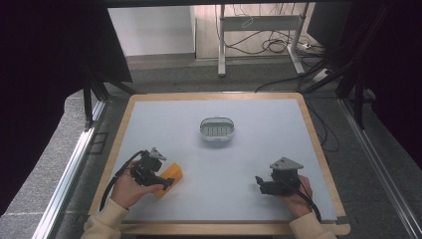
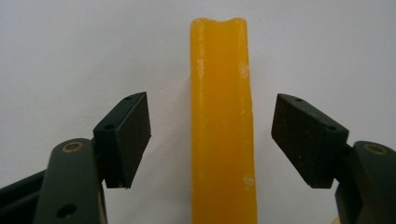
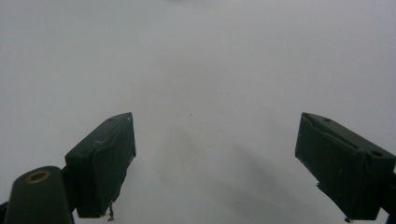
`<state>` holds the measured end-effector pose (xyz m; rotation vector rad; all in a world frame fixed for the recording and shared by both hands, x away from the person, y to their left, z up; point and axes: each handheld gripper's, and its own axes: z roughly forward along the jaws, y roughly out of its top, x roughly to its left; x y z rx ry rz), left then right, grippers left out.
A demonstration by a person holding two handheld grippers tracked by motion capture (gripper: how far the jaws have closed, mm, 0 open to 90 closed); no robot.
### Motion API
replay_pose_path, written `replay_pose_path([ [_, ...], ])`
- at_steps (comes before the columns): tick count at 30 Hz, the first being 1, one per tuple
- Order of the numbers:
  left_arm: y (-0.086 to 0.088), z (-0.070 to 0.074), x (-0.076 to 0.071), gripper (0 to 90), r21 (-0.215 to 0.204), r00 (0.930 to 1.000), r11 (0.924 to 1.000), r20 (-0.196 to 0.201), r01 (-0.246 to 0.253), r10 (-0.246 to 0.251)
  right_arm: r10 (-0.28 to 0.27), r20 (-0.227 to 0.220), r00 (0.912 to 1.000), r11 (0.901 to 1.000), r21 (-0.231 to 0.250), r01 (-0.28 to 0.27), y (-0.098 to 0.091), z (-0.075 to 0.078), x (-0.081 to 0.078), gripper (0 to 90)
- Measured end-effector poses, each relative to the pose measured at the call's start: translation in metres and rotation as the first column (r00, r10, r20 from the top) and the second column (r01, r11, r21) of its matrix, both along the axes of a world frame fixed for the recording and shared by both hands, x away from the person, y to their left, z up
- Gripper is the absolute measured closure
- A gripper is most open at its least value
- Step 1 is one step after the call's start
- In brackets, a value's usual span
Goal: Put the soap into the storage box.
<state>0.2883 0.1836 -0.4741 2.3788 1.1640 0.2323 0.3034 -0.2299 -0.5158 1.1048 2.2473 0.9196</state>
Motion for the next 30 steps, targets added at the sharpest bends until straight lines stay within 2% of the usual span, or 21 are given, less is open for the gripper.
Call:
replay_pose_path([
  [7,-0.008,-0.009,0.012,30.2,0.028,0.9993,0.9996,-0.037,-0.002,0.003,-0.002,-0.007,1.0,1.0,-0.005,0.002,0.0,-0.001,0.001,12.6],
  [16,-0.016,-0.018,0.018,36.0,0.072,0.9971,0.9974,-0.076,0.002,0.003,-0.012,-0.018,0.9998,0.9999,-0.012,0.012,0.0,-0.002,0.001,12.9],
  [19,-0.018,-0.022,0.019,42.7,0.088,0.9957,0.9961,-0.093,0.001,0.008,-0.013,-0.023,0.9996,0.9998,-0.016,0.013,0.0,-0.002,0.002,12.9],
  [20,-0.018,-0.023,0.02,47.4,0.095,0.9952,0.9955,-0.097,0.003,0.007,-0.013,-0.026,0.9996,0.9997,-0.02,0.013,0.0,-0.003,0.002,12.9],
  [22,-0.018,-0.025,0.021,52.5,0.088,0.9933,0.9961,-0.116,0.009,0.002,-0.017,-0.034,0.9993,0.9994,-0.03,0.016,0.0,-0.003,0.003,12.9],
  [27,-0.02,-0.027,0.021,60.4,0.081,0.9907,0.9965,-0.136,0.02,-0.008,-0.02,-0.04,0.999,0.9992,-0.036,0.019,0.0,-0.004,0.003,12.9],
  [30,-0.02,-0.026,0.021,61.2,0.081,0.9911,0.9966,-0.133,0.015,-0.004,-0.021,-0.043,0.9989,0.9991,-0.038,0.02,0.0,-0.004,0.003,12.9],
])
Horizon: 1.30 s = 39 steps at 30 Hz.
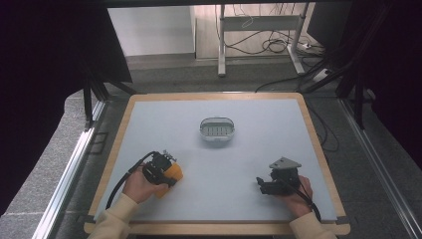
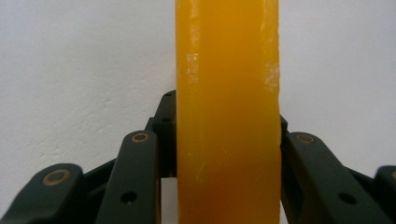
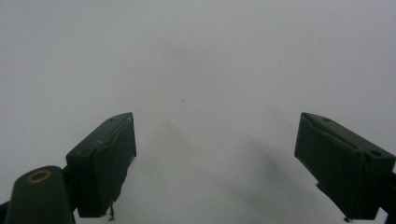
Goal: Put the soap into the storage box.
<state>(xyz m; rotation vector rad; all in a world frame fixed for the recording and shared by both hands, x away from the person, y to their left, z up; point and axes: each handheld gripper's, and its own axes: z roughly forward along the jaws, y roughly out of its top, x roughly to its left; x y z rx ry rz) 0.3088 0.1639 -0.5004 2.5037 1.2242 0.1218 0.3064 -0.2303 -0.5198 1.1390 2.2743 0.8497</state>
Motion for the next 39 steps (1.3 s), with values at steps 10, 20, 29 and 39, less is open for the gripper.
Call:
replay_pose_path([
  [10,0.002,0.004,-0.002,61.5,-0.01,0.9999,0.9999,0.011,0.011,-0.011,-0.004,-0.009,1.0,0.9999,-0.011,0.004,0.0,-0.001,0.001,12.9],
  [20,0.006,0.014,-0.006,61.6,-0.037,0.9989,0.9987,0.034,0.035,-0.033,-0.003,-0.005,1.0,0.9998,-0.018,0.003,0.0,0.0,0.0,12.9],
  [29,0.007,0.018,-0.005,61.6,-0.034,0.9972,0.997,0.026,0.07,-0.07,-0.006,-0.009,0.9999,0.9998,-0.02,0.006,0.0,-0.001,0.0,12.9],
  [39,0.004,0.027,0.003,61.6,-0.04,0.9931,0.9926,0.026,0.115,-0.114,-0.003,-0.005,1.0,0.9993,-0.038,0.003,0.0,-0.001,0.0,12.9],
])
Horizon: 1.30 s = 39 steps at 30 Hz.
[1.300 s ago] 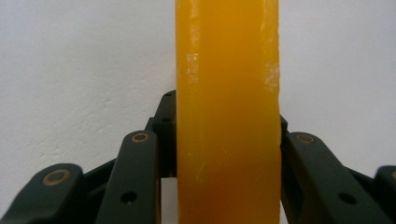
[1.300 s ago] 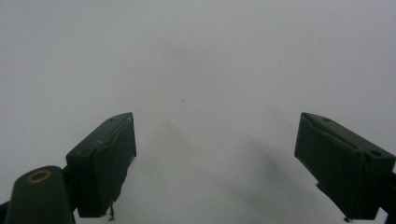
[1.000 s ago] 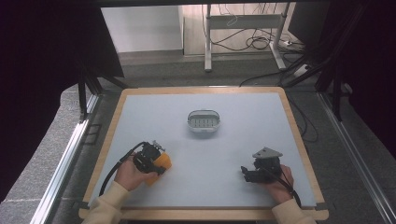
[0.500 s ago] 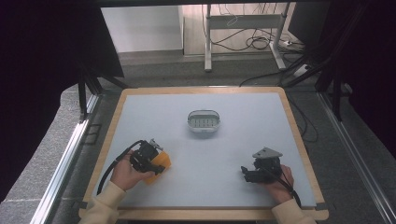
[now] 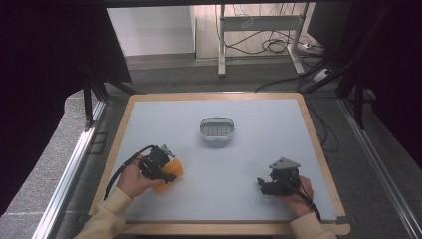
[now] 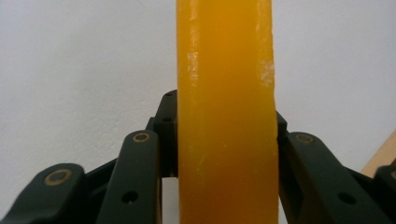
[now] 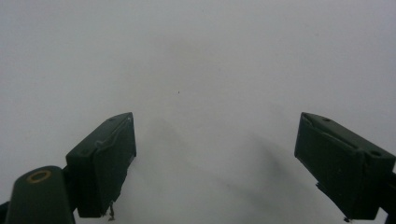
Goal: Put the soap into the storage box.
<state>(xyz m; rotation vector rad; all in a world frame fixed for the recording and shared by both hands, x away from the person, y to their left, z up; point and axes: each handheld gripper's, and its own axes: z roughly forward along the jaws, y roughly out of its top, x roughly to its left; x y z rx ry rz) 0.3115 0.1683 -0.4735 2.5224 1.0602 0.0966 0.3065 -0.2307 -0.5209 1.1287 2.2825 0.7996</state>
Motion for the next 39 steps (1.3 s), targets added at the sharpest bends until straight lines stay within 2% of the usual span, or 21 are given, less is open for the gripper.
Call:
replay_pose_path([
  [8,0.0,0.006,0.005,61.7,0.006,0.9998,0.9999,0.012,0.013,-0.013,-0.006,-0.004,1.0,0.9999,-0.016,0.006,0.001,-0.001,0.0,13.3],
  [16,-0.002,0.012,0.009,61.7,0.016,0.9992,0.9992,0.016,0.036,-0.036,0.001,0.013,0.9999,1.0,-0.01,-0.001,0.001,0.001,-0.001,13.3],
  [25,-0.005,0.019,0.012,61.7,0.008,0.9983,0.9985,0.02,0.055,-0.055,0.0,0.012,0.9999,1.0,-0.007,0.001,0.0,0.001,-0.001,13.3],
  [39,-0.011,0.029,0.017,61.7,0.016,0.9968,0.9973,0.034,0.072,-0.072,0.0,0.01,1.0,1.0,-0.007,0.0,0.0,0.0,-0.001,13.3],
])
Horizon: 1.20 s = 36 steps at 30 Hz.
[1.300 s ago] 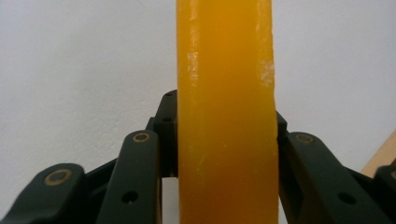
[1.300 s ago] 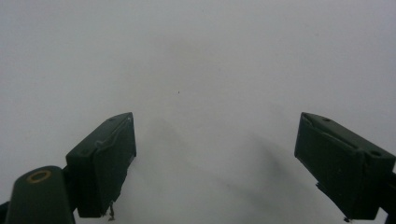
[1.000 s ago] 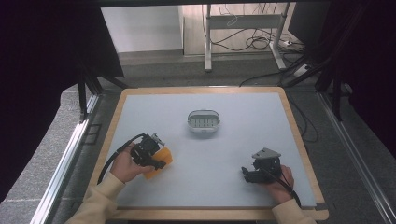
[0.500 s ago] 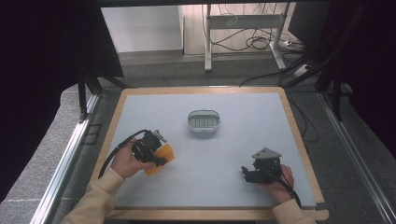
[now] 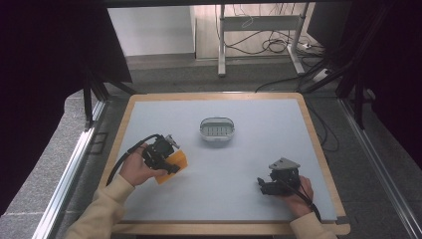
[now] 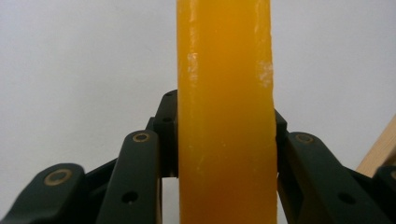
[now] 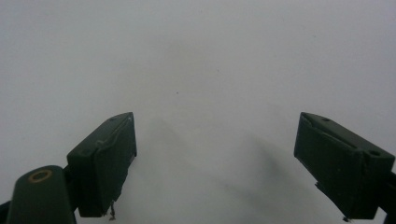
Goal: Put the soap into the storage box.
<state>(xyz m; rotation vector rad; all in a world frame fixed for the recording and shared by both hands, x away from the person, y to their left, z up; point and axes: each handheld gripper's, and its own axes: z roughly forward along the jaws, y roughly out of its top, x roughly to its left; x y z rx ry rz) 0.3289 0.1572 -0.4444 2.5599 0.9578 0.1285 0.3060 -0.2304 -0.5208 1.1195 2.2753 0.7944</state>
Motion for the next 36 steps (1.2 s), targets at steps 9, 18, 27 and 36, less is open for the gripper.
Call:
replay_pose_path([
  [9,-0.002,0.008,0.004,61.7,-0.005,0.9998,0.9999,0.015,0.011,-0.011,-0.002,0.003,1.0,1.0,0.0,0.002,-0.001,0.001,0.0,13.3],
  [18,-0.01,0.011,0.009,61.7,0.003,0.9985,0.9992,0.036,0.041,-0.041,-0.003,0.0,1.0,1.0,-0.003,0.003,-0.001,0.0,0.0,13.3],
  [27,-0.019,0.016,0.017,61.7,0.0,0.9958,0.9984,0.071,0.057,-0.057,-0.005,-0.001,1.0,1.0,-0.003,0.005,-0.001,0.0,0.0,13.3],
  [36,-0.023,0.017,0.023,61.7,0.002,0.9947,0.9976,0.076,0.069,-0.069,-0.004,0.0,1.0,1.0,-0.006,0.004,-0.001,-0.001,0.0,13.3],
])
